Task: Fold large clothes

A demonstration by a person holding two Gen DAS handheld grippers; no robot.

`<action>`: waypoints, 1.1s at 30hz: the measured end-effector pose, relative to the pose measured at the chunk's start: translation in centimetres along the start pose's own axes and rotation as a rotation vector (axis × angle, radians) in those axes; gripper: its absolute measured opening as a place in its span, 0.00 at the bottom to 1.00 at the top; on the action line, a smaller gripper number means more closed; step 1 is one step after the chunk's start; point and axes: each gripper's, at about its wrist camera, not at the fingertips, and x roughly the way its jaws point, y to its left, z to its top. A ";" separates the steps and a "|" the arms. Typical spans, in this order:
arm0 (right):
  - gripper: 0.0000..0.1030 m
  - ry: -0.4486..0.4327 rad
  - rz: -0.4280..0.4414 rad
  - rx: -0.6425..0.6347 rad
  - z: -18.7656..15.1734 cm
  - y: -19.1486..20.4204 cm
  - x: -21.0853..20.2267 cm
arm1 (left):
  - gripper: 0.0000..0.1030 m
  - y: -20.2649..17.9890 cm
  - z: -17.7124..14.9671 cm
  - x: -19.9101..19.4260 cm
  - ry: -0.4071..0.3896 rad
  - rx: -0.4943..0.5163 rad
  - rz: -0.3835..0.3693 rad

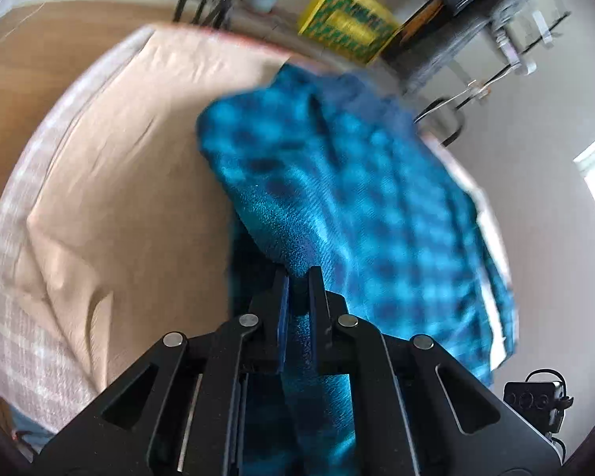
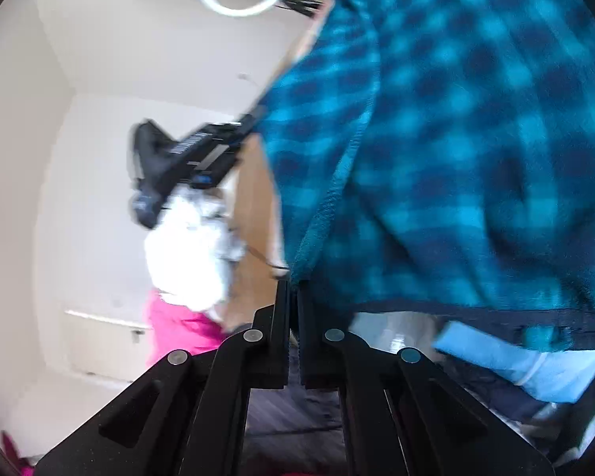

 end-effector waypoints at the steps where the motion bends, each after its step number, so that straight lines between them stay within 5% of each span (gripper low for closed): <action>1: 0.02 0.019 -0.022 0.045 -0.2 -1.3 0.7 | 0.06 0.8 -0.6 0.7 0.019 -0.007 0.009; 4: 0.02 0.048 -0.027 0.128 -0.5 -4.1 1.6 | 0.10 2.3 -2.1 0.6 0.017 -0.046 -0.005; 7: 0.06 0.040 -0.133 0.067 -0.3 -4.2 1.7 | 0.12 3.5 -5.0 -1.0 -0.001 -0.078 -0.048; 12: 0.06 0.025 -0.337 -0.167 0.7 -1.0 1.4 | 0.15 2.7 -11.2 -3.0 0.026 -0.038 -0.094; 17: 0.11 0.008 -0.430 -0.361 0.9 1.9 1.1 | 0.36 1.7 -15.8 -3.0 0.062 -0.045 -0.138; 21: 0.11 0.029 -0.445 -0.421 1.7 2.7 1.8 | 0.36 0.9 -16.9 -1.5 0.081 -0.046 -0.134; 22: 0.14 0.039 -0.439 -0.417 2.0 2.4 1.8 | 0.26 0.8 -16.9 -1.1 0.087 -0.056 -0.150; 23: 0.16 0.053 -0.437 -0.413 2.2 2.2 2.4 | 0.04 0.8 -17.0 -0.9 0.094 -0.060 -0.166; 26: 0.16 0.103 -0.392 -0.354 2.0 0.9 3.3 | 0.03 -0.1 -16.9 -2.2 0.080 -0.038 -0.162; 28: 0.04 0.131 -0.348 -0.338 2.2 1.0 4.5 | 0.03 -0.8 -16.6 -4.4 0.042 -0.021 -0.165; 30: 0.03 0.126 -0.288 -0.353 1.7 1.9 4.1 | 0.03 -1.5 -16.2 -6.9 -0.025 0.009 -0.149; 31: 0.03 0.112 -0.265 -0.371 1.6 2.6 3.9 | 0.05 -1.6 -16.2 -7.4 -0.043 0.013 -0.130; 33: 0.03 0.080 -0.310 -0.434 1.6 3.5 3.8 | 0.37 -1.0 -16.4 -6.8 -0.011 0.008 -0.096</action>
